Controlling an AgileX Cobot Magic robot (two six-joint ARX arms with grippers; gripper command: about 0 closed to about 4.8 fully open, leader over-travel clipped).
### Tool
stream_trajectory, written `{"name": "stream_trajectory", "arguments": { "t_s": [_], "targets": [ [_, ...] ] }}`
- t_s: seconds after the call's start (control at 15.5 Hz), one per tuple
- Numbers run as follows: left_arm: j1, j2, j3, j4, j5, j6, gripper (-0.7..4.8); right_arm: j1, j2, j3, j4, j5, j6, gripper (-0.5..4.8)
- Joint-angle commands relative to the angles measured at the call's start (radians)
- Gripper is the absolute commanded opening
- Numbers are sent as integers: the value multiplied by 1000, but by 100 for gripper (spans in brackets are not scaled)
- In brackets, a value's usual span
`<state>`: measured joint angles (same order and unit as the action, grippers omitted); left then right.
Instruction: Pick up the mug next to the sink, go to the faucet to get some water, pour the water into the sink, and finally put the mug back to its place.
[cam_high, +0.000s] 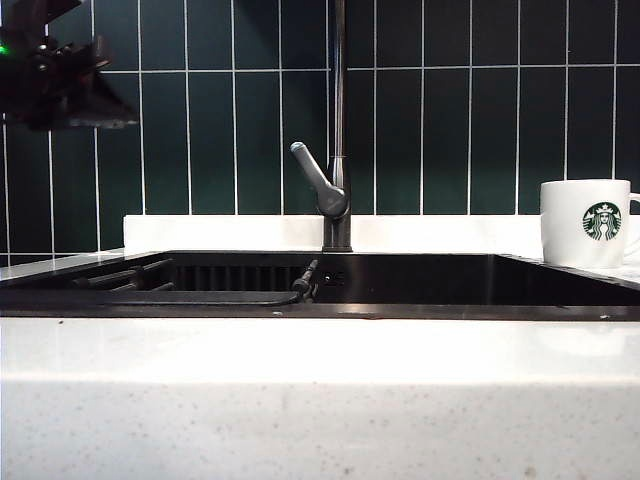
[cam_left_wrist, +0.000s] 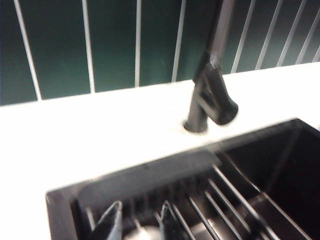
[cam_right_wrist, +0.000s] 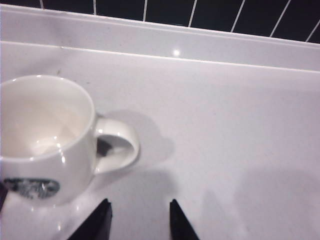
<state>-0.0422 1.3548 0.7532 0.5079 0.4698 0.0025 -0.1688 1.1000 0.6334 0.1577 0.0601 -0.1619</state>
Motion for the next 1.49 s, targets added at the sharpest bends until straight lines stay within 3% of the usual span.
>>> {"name": "stream_trajectory", "arguments": {
  "t_s": [0.06, 0.32, 0.71, 0.84, 1.49],
  "targets": [
    [0, 80, 94, 18, 32, -3, 122, -35, 108, 5, 143, -72, 5, 181],
    [-17, 194, 201, 20, 76, -7, 122, -92, 251, 5, 250, -154, 9, 181],
    [-51, 292, 231, 50, 164, -11, 122, -122, 355, 5, 365, -307, 12, 183],
    [-51, 304, 231, 59, 163, -14, 122, -121, 385, 5, 399, -325, 11, 204],
    [-52, 306, 231, 61, 163, -14, 121, -121, 536, 31, 629, -326, 41, 203]
  ]
}}
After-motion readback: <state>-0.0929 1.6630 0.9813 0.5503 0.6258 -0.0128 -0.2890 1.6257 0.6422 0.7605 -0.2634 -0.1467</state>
